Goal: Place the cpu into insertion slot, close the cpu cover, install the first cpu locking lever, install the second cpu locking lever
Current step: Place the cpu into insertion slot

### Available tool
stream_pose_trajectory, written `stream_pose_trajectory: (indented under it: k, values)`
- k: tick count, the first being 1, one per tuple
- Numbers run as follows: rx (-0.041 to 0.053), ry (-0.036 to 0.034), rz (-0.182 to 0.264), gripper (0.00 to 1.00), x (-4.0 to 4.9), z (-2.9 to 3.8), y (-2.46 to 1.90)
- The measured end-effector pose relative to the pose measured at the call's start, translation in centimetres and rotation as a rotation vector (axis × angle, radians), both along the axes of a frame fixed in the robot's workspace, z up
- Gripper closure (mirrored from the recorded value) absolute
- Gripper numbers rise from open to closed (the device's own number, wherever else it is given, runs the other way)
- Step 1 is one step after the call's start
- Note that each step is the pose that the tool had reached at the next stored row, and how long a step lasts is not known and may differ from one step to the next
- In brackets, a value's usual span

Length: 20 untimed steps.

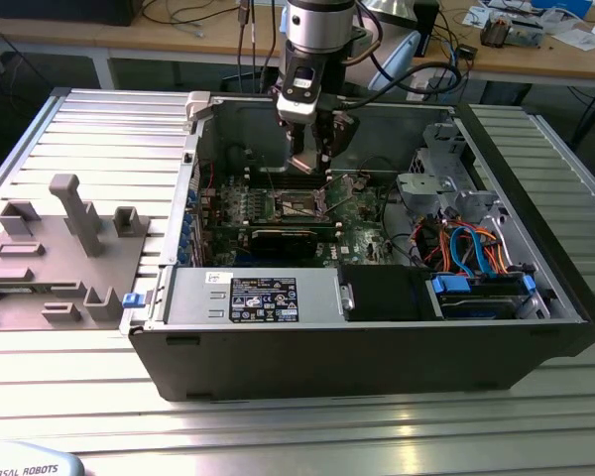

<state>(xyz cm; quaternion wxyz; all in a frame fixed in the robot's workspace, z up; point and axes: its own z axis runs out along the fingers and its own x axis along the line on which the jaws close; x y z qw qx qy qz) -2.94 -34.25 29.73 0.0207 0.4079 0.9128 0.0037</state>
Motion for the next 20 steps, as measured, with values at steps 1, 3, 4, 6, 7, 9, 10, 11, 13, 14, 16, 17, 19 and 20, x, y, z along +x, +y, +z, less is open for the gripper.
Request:
stream_pose_trajectory:
  k: [1,3,4,6,7,9,10,11,13,14,16,17,19,20]
  values:
    - [-0.0019,0.0001,-0.001,0.45,0.0,0.01,0.0]
    - [-0.0038,0.0001,-0.001,0.45,0.0,0.01,0.0]
    - [-0.0054,0.0001,-0.003,0.45,0.0,0.0,0.0]
    - [-0.0066,0.0001,-0.004,0.45,0.0,0.0,0.0]
    - [-0.0074,0.0001,-0.005,0.45,0.0,-0.01,0.0]
    - [-0.0096,0.0001,-0.008,0.45,0.0,-0.01,0.0]
    - [-0.0107,0.0001,-0.009,0.45,0.0,-0.02,0.0]
    - [-0.0113,0.0001,-0.01,0.45,0.0,-0.02,0.0]
    - [-0.0129,0.0001,-0.011,0.45,0.0,-0.03,0.0]
    - [-0.0135,0.0001,-0.012,0.45,0.0,-0.04,0.0]
    - [-0.0143,0.0001,-0.013,0.45,0.0,-0.04,0.0]
    - [-0.0146,0.0001,-0.014,0.45,0.0,-0.05,0.0]
    - [-0.0152,0.0001,-0.015,0.45,0.0,-0.06,0.0]
    - [-0.0156,0.0001,-0.015,0.45,0.0,-0.06,0.0]
